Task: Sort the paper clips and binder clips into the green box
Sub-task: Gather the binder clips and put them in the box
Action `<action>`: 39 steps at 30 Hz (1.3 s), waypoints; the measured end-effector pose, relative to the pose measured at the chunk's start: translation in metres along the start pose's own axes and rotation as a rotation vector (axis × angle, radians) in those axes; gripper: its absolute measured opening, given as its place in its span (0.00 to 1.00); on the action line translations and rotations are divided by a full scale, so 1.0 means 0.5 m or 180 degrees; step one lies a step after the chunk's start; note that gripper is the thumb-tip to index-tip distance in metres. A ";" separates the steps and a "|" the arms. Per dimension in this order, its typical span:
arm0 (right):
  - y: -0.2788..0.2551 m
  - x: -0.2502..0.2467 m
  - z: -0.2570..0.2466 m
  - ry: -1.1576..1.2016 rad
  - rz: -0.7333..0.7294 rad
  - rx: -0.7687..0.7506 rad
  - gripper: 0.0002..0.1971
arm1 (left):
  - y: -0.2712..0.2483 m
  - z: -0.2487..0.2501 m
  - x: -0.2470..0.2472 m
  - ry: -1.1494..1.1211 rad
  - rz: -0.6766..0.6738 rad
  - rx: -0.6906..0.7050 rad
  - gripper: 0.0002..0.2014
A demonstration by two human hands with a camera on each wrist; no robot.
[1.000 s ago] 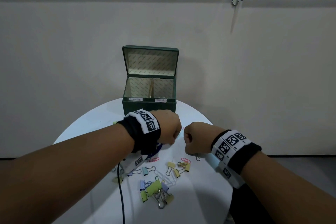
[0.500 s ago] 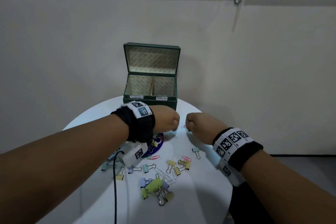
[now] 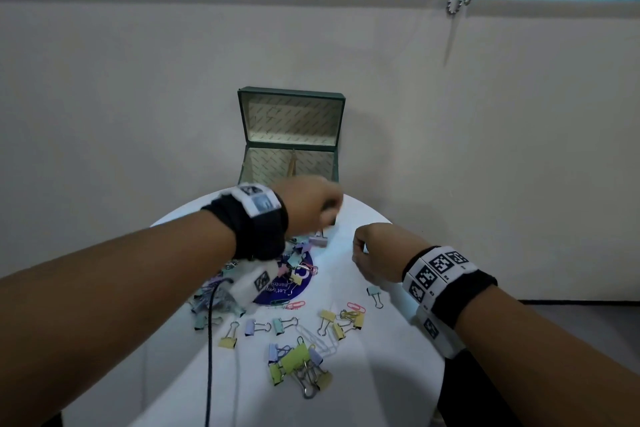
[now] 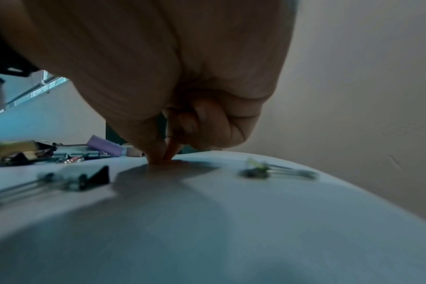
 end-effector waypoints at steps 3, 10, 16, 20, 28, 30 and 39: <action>-0.001 -0.004 0.001 -0.0054 0.0091 0.0022 0.05 | 0.049 -0.077 -0.061 -0.0432 0.0406 -0.0672 0.06; 0.004 0.000 -0.002 -0.0086 0.0053 -0.0017 0.08 | 0.073 -0.151 -0.061 -0.0982 0.0056 -0.1230 0.23; -0.004 -0.006 -0.020 -0.0016 0.0273 -0.0231 0.07 | -0.061 -0.161 -0.098 -0.0001 0.0390 -0.0776 0.05; -0.006 -0.048 -0.062 -0.0032 0.0351 -0.0534 0.07 | -0.184 -0.199 -0.058 0.0270 0.0336 -0.0935 0.05; 0.134 -0.195 -0.161 0.0160 0.1309 -0.0751 0.05 | -0.263 -0.248 0.020 0.0400 0.0231 -0.1155 0.10; 0.175 -0.205 -0.166 0.0115 0.1314 -0.0630 0.06 | -0.256 -0.245 0.030 0.0378 0.0201 -0.1123 0.11; 0.194 -0.203 -0.200 -0.0370 0.0867 -0.0730 0.18 | -0.230 -0.237 0.077 0.0131 -0.0170 -0.0758 0.21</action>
Point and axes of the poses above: each hand's wrist, its own y-axis towards the middle knuckle, its own x-axis out of the palm, z = x × y, the point moved 8 cm from there along y, towards the middle knuckle, and after that the axes turned 4 degrees about -x, right-handed, at the moved point
